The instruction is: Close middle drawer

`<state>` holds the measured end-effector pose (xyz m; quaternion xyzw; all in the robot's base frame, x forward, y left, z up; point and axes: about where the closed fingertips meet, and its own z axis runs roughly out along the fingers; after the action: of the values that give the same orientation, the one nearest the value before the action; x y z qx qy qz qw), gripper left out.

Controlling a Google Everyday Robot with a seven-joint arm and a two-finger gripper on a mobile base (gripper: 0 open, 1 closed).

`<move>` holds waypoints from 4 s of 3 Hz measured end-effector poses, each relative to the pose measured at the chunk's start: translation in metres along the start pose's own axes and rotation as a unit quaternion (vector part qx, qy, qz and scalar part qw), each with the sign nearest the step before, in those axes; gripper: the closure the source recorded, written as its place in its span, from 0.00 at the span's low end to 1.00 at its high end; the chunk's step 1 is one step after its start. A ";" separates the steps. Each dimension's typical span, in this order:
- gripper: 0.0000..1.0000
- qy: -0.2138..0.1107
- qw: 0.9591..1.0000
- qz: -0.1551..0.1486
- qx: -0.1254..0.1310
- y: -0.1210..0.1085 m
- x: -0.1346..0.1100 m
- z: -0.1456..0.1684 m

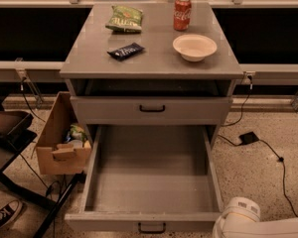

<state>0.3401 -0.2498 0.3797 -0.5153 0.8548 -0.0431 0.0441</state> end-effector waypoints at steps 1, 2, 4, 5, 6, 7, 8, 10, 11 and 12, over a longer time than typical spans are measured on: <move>1.00 -0.027 0.999 -0.007 0.031 -0.027 -0.015 0.001; 1.00 -0.027 0.999 -0.007 0.031 -0.027 -0.015 0.001; 1.00 -0.067 0.995 -0.039 0.067 -0.059 -0.047 0.008; 1.00 -0.096 0.990 -0.059 0.080 -0.072 -0.067 0.014; 1.00 -0.117 0.986 -0.074 0.089 -0.084 -0.083 0.017; 1.00 -0.138 0.981 -0.089 0.103 -0.106 -0.101 0.020; 1.00 -0.154 0.976 -0.099 0.114 -0.127 -0.117 0.023; 1.00 -0.174 0.967 -0.124 0.135 -0.187 -0.164 0.027; 1.00 -0.180 0.964 -0.136 0.143 -0.211 -0.186 0.027; 1.00 -0.186 0.960 -0.143 0.155 -0.238 -0.208 0.026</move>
Offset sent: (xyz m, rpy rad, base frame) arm 0.0231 0.0006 0.0019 0.0158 -0.0608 0.0098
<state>0.6486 -0.1773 0.3884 -0.6181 0.7317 -0.0841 0.2748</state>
